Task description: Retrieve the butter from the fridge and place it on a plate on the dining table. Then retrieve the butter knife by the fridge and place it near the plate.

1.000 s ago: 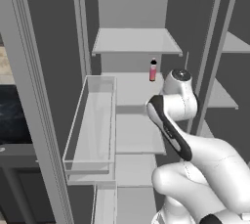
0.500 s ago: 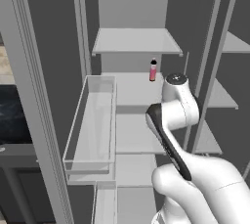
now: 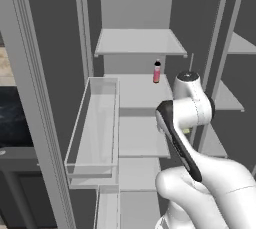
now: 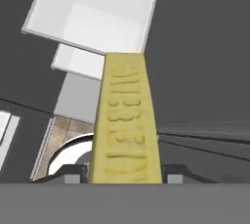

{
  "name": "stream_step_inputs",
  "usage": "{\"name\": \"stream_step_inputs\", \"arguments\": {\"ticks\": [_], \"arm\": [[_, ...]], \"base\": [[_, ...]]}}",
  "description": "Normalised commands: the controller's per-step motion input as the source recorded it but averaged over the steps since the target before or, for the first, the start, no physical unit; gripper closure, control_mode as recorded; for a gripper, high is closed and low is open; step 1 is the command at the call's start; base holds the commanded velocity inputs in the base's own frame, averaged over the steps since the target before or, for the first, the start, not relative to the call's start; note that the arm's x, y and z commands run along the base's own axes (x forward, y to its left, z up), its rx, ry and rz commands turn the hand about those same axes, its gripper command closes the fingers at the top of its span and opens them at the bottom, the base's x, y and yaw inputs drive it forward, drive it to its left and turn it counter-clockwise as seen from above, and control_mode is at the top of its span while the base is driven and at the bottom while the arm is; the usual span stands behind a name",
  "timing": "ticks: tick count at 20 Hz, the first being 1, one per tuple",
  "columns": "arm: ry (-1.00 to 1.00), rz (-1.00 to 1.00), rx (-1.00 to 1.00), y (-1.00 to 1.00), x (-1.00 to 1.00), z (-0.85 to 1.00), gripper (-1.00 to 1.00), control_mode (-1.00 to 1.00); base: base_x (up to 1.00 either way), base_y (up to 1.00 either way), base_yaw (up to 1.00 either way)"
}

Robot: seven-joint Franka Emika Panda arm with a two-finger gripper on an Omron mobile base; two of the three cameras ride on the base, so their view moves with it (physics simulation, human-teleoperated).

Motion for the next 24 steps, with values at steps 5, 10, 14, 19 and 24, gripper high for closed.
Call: {"name": "stream_step_inputs", "arguments": {"ticks": [5, 10, 14, 19, 24], "arm": [[-0.01, -0.09, 0.15, -0.31, -0.37, 0.01, 1.0, -1.0], [-0.01, -0.05, 0.02, -0.02, -0.23, 0.0, 1.0, -1.0], [0.0, 0.0, 0.0, 0.0, -0.01, 0.0, 1.0, -1.0], [0.0, 0.0, 0.0, 0.0, 0.0, 0.0, 1.0, -1.0], [0.0, 0.0, 0.0, 0.0, -0.05, 0.0, 1.0, 1.0]], "base": [[0.0, 0.0, 0.0], [0.0, 0.0, 0.0], [0.0, 0.0, 0.0], [0.0, 0.0, 0.0], [-0.16, 0.0, 0.0]]}}
